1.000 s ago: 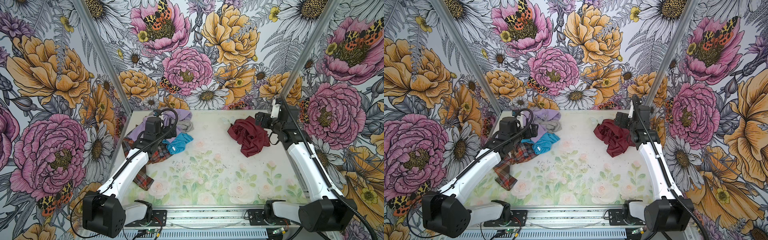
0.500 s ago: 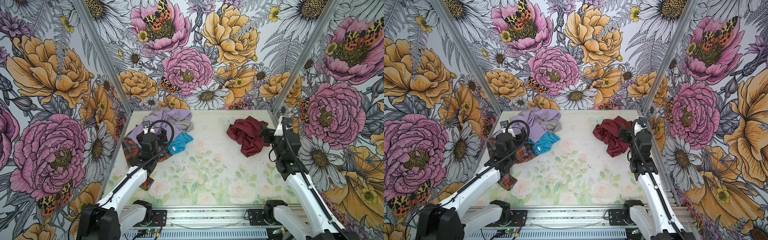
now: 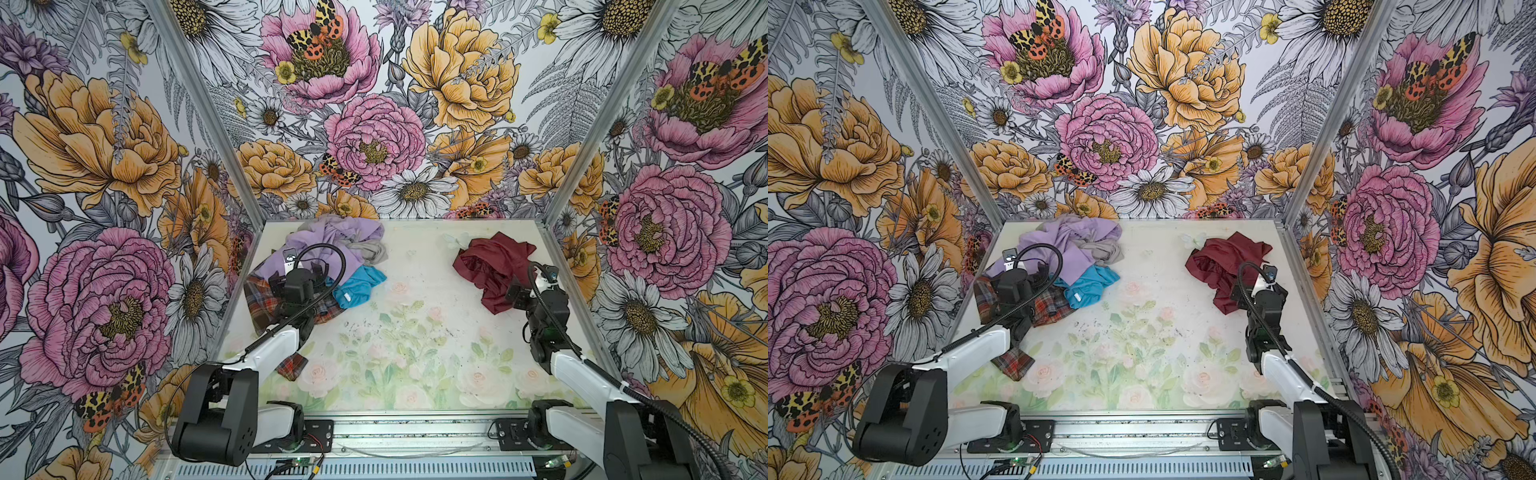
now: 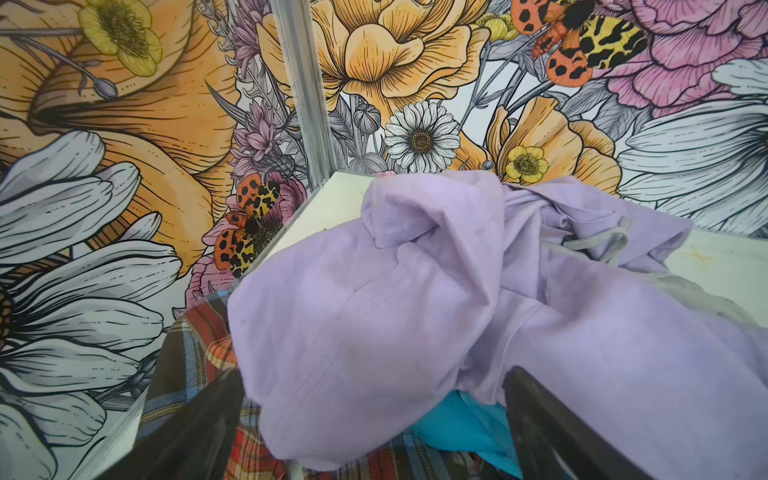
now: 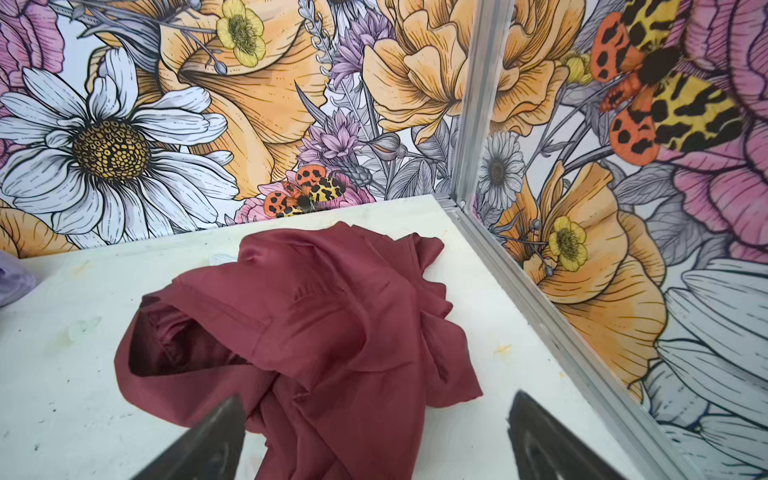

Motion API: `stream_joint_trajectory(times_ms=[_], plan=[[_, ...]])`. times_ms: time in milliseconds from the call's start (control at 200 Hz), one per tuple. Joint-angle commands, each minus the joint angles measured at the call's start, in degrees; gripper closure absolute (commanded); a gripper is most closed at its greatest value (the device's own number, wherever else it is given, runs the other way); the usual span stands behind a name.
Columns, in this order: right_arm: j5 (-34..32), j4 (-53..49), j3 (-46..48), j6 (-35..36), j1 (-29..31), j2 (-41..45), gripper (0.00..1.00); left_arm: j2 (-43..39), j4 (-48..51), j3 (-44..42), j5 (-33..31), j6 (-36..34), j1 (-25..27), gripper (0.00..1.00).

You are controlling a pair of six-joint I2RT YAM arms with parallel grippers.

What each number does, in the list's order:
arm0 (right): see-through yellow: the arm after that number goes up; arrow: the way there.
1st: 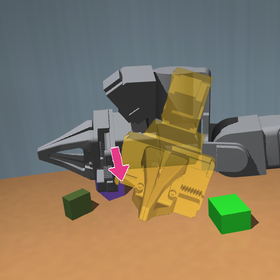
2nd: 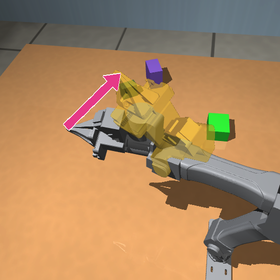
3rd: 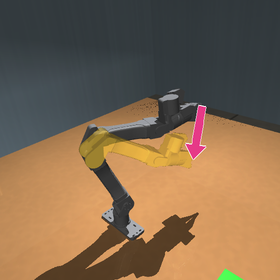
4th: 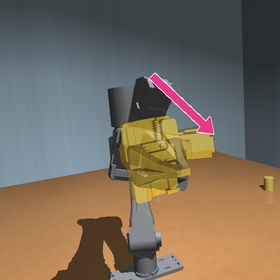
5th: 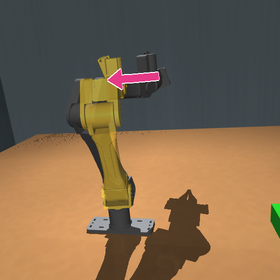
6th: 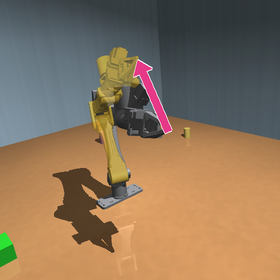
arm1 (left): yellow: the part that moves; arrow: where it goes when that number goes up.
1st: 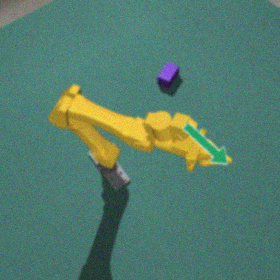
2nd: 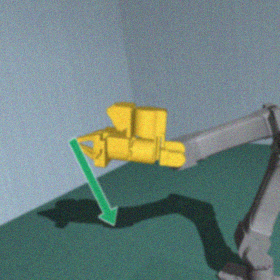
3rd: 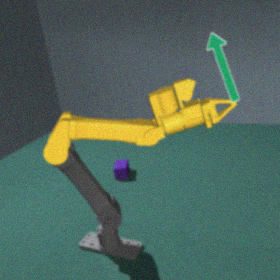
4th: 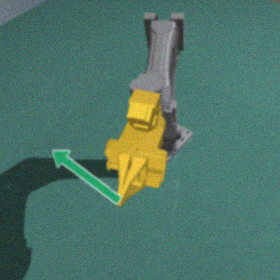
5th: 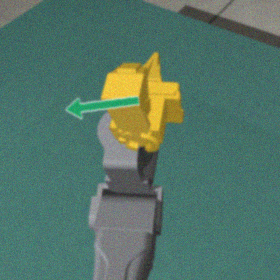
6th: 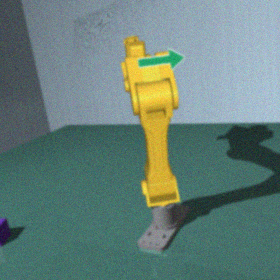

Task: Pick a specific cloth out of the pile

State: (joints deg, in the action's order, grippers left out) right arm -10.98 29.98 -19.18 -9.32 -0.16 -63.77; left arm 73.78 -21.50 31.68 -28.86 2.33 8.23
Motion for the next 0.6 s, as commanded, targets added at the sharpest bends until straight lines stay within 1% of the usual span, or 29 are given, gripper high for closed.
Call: stream_joint_trajectory(times_ms=[0,165,290,365,530,595], plan=[[-1.2,9.2,0.2,1.7,0.5,-3.1,0.01,1.4,-5.5,-1.1,4.7,-2.0,-0.9,0.01],[-2.0,14.5,1.7,3.2,0.5,-7.1,0.01,3.2,-10.4,-3.1,6.5,-3.7,-2.4,0.01],[-2.1,17.7,2.2,3.9,0.6,-10.0,0.01,5.7,-14.9,-4.7,8.2,-3.0,-3.9,0.01],[-2.4,20.7,2.8,4.4,0.8,-12.2,0.01,7.7,-18.2,-5.6,9.1,-3.2,-4.1,0.01],[-2.4,23.5,2.5,5.3,1.4,-16.0,0.01,12.3,-26.0,-7.6,12.6,-4.6,-4.2,0.01],[-2.3,25.4,2.6,5.7,1.9,-17.7,0.01,11.9,-23.3,-6.8,13.9,-3.8,-5.1,0.01]])
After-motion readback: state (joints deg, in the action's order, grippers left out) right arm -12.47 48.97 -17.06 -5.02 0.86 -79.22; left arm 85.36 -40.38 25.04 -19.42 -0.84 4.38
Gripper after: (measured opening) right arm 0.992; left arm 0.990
